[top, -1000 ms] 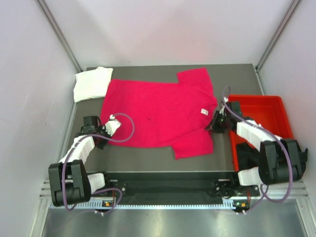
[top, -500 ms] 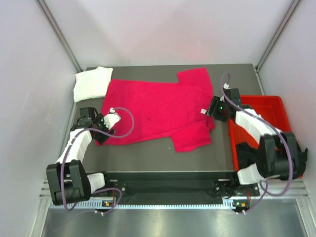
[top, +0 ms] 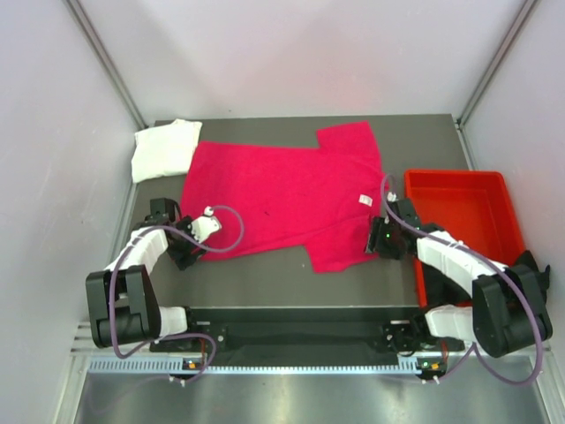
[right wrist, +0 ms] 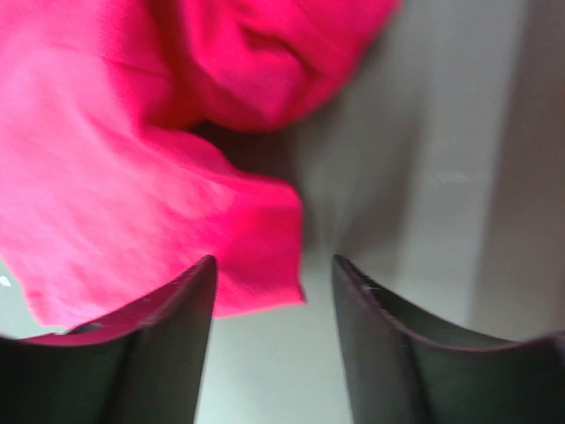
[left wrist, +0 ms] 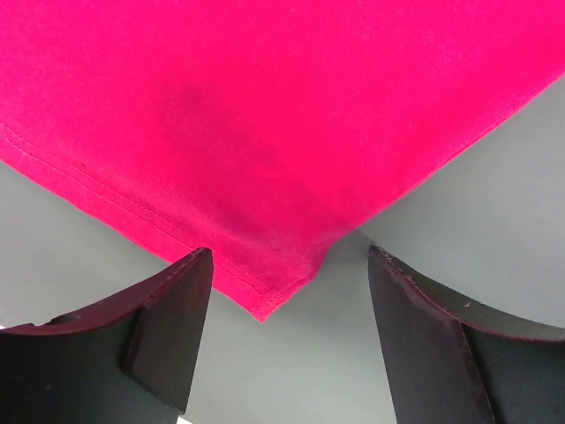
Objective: Fold and stack the t-shirts
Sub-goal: Fold the tshirt
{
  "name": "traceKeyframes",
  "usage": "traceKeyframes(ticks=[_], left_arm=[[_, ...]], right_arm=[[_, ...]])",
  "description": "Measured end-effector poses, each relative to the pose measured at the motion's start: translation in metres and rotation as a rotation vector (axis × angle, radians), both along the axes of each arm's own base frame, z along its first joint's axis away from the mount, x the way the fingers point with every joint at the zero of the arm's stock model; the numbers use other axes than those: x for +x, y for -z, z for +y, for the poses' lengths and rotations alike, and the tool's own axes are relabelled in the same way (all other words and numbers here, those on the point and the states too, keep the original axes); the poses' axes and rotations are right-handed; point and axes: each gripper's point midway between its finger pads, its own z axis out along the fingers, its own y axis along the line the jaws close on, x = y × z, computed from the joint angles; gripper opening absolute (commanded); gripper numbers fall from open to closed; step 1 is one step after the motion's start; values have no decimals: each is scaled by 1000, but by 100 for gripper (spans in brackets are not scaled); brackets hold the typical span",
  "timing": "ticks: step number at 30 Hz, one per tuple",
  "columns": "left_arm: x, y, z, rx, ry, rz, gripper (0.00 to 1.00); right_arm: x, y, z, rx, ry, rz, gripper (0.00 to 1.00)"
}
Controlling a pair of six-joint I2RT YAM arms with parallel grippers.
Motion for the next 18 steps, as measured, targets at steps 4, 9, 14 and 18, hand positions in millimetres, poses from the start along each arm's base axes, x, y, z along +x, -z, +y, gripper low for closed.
traceKeyframes(ticks=[4, 9, 14, 18], left_arm=[[2, 0, 0, 0, 2, -23, 74], [16, 1, -1, -16, -26, -71, 37], [24, 5, -4, -43, -47, -108, 0], [31, 4, -3, -50, -85, -143, 0]], right_arm=[[8, 1, 7, 28, -8, -29, 26], [3, 7, 11, 62, -11, -13, 0], [-21, -6, 11, 95, -4, -5, 0], [-38, -38, 15, 170, 1, -77, 0]])
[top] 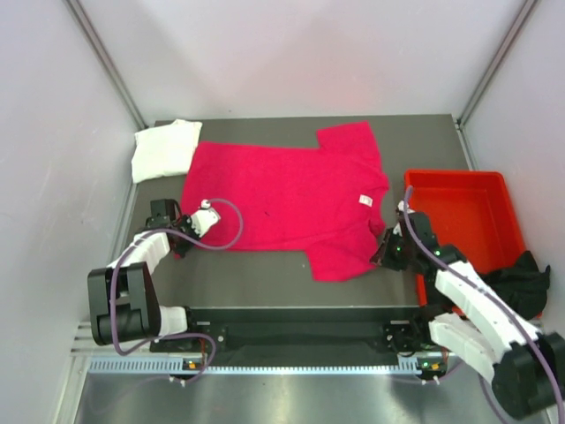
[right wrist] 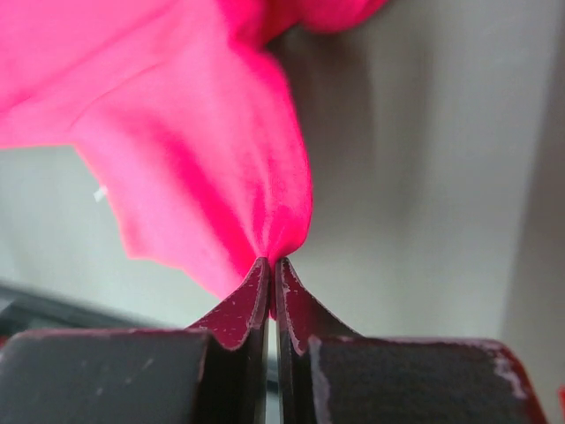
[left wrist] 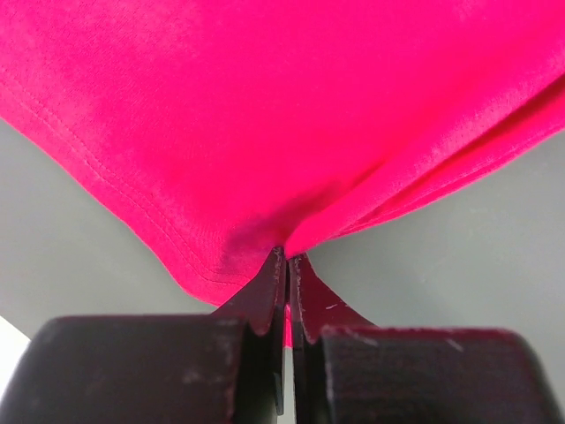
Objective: Fold and stack the t-shirts
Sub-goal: Fold the tshirt
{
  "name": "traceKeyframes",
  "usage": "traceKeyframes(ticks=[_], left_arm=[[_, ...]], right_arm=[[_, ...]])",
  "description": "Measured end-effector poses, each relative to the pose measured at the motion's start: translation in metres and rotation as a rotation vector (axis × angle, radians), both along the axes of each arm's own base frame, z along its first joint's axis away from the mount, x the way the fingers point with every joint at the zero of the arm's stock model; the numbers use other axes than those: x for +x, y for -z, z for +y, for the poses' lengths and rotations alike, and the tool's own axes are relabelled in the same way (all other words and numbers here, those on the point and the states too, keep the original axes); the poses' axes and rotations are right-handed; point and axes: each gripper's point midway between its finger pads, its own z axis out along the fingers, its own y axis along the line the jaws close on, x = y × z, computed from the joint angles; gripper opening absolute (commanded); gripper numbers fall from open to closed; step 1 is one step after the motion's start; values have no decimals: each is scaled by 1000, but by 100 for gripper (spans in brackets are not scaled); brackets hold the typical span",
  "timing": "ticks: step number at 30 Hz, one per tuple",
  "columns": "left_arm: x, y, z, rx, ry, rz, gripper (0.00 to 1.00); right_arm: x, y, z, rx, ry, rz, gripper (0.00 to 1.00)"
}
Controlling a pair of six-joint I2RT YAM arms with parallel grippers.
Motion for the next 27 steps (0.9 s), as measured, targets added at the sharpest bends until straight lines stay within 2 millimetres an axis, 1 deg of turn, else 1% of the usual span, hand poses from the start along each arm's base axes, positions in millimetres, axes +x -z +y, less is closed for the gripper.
traceKeyframes(ticks=[2, 4, 6, 10, 13, 15, 17, 19, 22, 24, 27], left_arm=[[0, 0, 0, -5, -20, -1, 0], [-2, -1, 1, -7, -37, 6, 0], [-9, -1, 2, -5, -57, 30, 0], [-27, -5, 2, -6, -80, 94, 0], [-29, -15, 2, -11, -91, 110, 0], [-23, -24, 2, -13, -96, 105, 0], [-13, -31, 4, -16, -100, 102, 0], [2, -35, 5, -24, -108, 109, 0], [23, -34, 7, -43, -124, 133, 0], [37, -32, 8, -58, -137, 148, 0], [59, -34, 9, -76, -153, 147, 0]], right_arm=[[-11, -11, 4, 41, -3, -17, 0], [-26, -14, 6, 77, -9, -5, 0], [-43, -14, 7, 100, -13, 29, 0], [-68, -16, 7, 132, -23, 88, 0], [-76, -26, 11, 164, -43, 105, 0], [-73, -33, 15, 182, -52, 98, 0], [-66, -37, 15, 167, -53, 97, 0], [-52, -37, 15, 125, -56, 107, 0], [-18, -35, 13, 55, -56, 99, 0], [10, -30, 9, 18, -48, 85, 0], [50, -21, -1, -26, -28, 62, 0]])
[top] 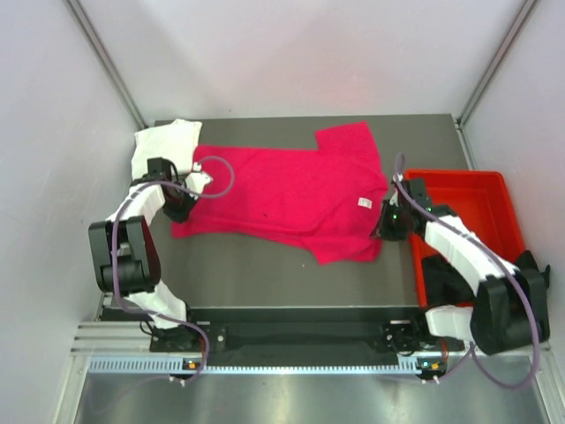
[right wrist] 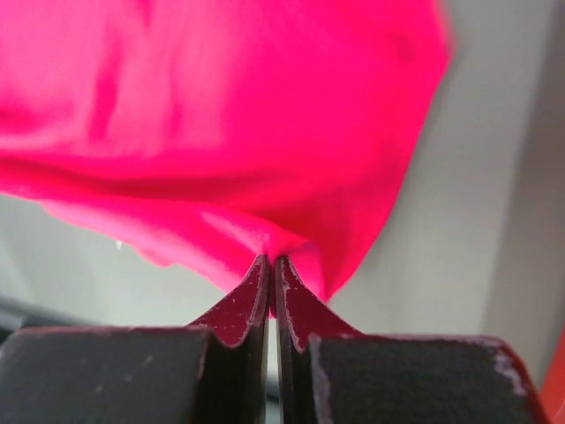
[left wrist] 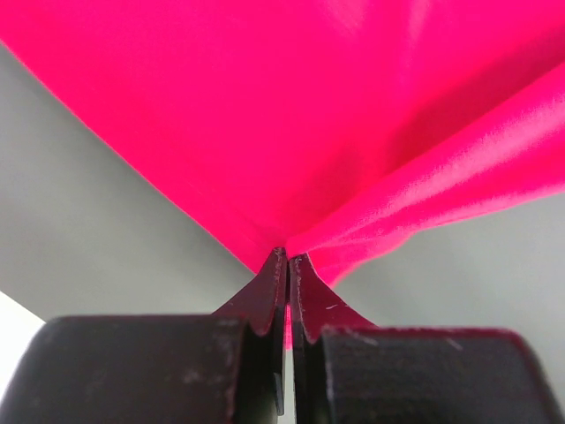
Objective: Fold and stack the t-shirts
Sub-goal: Fold the tshirt
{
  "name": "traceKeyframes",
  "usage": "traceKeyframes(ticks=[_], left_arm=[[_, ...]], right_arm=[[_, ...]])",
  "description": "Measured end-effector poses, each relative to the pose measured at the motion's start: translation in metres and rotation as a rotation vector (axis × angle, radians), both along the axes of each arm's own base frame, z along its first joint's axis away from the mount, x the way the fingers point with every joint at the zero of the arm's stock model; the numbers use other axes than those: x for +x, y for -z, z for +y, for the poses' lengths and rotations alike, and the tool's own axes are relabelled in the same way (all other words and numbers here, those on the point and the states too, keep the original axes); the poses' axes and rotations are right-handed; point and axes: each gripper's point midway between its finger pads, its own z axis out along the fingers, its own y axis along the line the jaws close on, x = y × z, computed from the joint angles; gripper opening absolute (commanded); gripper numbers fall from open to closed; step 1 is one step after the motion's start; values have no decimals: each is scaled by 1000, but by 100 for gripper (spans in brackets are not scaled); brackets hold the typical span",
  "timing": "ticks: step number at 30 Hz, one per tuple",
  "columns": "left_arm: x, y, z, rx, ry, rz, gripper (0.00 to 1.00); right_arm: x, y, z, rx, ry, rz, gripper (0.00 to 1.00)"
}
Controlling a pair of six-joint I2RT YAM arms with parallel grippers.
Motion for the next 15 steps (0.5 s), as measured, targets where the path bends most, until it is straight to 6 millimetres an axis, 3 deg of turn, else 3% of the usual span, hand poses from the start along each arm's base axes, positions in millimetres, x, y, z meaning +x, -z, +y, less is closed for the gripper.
traceKeyframes(ticks=[7, 15], left_arm=[[41, -3, -2, -19, 2, -20, 0], [59, 9, -14, 7, 42, 6, 0]], right_arm=[[68, 8, -10, -53, -18, -74, 0], [114, -3, -21, -96, -36, -132, 0]])
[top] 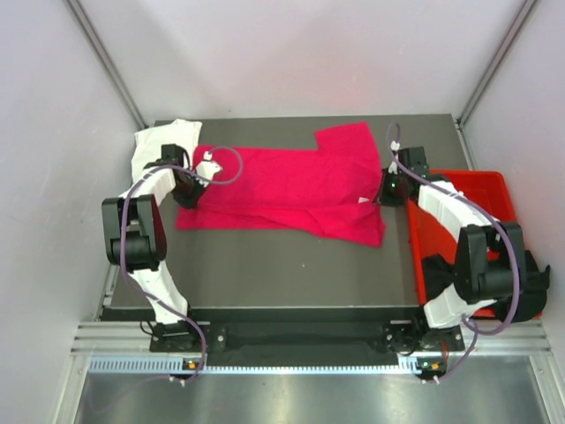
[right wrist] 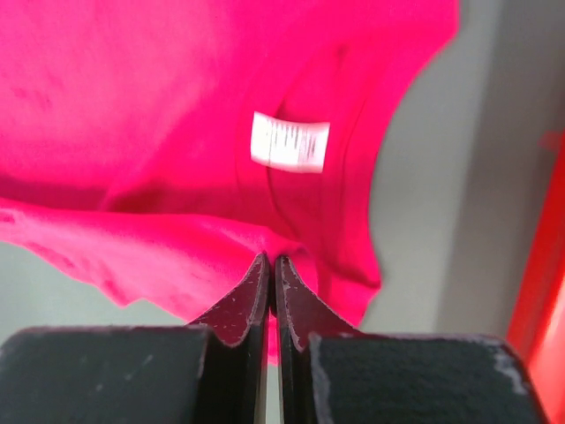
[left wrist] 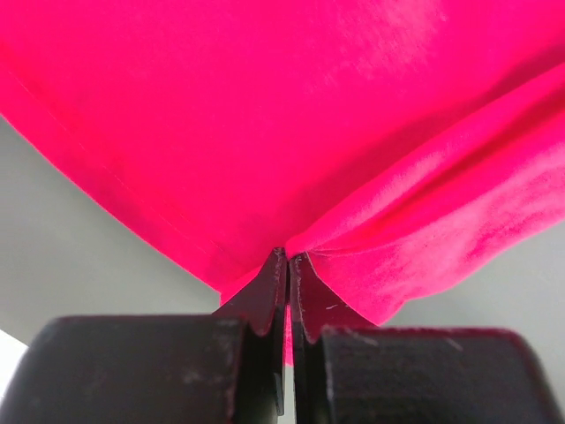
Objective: Fold and stack the t-shirts
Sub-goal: Fold the tshirt
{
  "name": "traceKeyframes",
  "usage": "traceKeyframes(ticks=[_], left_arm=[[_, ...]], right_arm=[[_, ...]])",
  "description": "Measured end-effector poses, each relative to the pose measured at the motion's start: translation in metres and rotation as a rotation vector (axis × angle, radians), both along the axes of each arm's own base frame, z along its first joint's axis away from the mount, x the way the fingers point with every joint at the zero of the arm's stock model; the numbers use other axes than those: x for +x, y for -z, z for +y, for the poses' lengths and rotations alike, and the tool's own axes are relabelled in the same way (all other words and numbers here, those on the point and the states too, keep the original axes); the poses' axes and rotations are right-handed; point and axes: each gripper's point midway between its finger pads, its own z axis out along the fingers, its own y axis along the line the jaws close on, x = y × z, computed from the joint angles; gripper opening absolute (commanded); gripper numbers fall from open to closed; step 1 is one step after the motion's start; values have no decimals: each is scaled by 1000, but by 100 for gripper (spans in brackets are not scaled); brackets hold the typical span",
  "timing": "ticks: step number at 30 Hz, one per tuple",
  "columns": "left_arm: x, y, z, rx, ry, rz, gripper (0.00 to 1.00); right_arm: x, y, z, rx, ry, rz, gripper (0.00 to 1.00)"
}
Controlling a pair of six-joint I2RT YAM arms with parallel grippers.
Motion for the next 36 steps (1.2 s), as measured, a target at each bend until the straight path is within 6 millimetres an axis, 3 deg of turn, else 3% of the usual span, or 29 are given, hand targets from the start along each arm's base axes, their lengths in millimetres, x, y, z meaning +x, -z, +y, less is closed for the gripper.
traceKeyframes(ticks=[7, 10, 13, 15, 17, 21, 24, 26, 28, 31, 36], left_arm=[[8, 8, 5, 27, -12, 14, 2], [7, 9, 6, 32, -17, 18, 11], [9, 9, 7, 37, -35, 14, 35], [12, 8, 9, 42, -63, 1, 50], [19, 5, 13, 56, -97, -28, 54], [32, -15, 18, 67, -151, -123, 57], [25, -44, 14, 52, -135, -207, 58], [11, -62, 7, 46, -91, -268, 57], [-7, -66, 0, 55, -34, -292, 58], [-34, -45, -8, 73, 47, -248, 59], [-71, 8, -7, 113, 137, -111, 62]], right_arm=[[32, -4, 1, -23, -38, -25, 0], [35, 3, 1, -32, -51, -4, 0], [40, 7, 1, -40, -59, 10, 10], [45, 9, 0, -48, -56, 14, 34], [50, 9, -4, -69, -43, 12, 46], [53, 3, -13, -115, -9, -1, 51], [45, -8, -17, -146, 25, -23, 51], [28, -16, -21, -151, 49, -38, 49], [9, -18, -21, -148, 64, -39, 48], [-22, -5, -18, -146, 61, -2, 47], [-57, 33, -13, -135, 42, 113, 46]])
